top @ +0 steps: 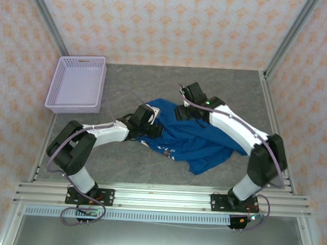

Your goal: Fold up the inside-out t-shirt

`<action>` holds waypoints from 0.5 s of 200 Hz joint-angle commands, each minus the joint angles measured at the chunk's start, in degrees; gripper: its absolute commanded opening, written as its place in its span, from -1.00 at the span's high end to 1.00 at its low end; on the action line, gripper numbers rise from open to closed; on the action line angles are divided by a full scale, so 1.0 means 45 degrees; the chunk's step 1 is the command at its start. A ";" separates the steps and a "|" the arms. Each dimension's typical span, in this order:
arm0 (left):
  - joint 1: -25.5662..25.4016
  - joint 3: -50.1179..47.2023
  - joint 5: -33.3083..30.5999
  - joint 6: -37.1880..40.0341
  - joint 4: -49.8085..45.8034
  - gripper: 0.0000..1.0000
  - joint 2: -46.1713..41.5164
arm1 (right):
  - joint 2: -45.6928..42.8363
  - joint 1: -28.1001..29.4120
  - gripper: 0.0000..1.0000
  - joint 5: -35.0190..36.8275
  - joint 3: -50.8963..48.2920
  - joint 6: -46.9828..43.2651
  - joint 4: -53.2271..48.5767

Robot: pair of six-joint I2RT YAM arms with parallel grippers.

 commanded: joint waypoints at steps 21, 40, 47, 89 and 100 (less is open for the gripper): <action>0.0212 -0.0519 0.0236 -0.0631 0.0185 -0.22 -0.0746 | -0.1446 0.0537 -0.36 -0.0186 -0.3263 0.0551 0.1266; 0.0323 -0.0626 0.0259 -0.0859 -0.0021 -0.28 -0.0611 | -0.1022 0.0536 -0.36 -0.0574 -0.3722 0.0500 0.1989; 0.0384 -0.0582 0.0276 -0.0918 -0.0155 -0.29 -0.0488 | -0.0744 0.0537 -0.33 -0.0738 -0.3782 0.0505 0.2195; 0.0448 0.0035 0.0679 -0.0736 -0.1095 -0.30 0.0105 | -0.0159 0.0378 0.53 -0.0166 -0.3655 0.0573 0.2087; 0.0445 0.0254 0.0876 -0.0646 -0.1232 -0.25 0.0393 | -0.0409 0.0170 0.77 -0.0062 -0.3697 0.0683 0.2085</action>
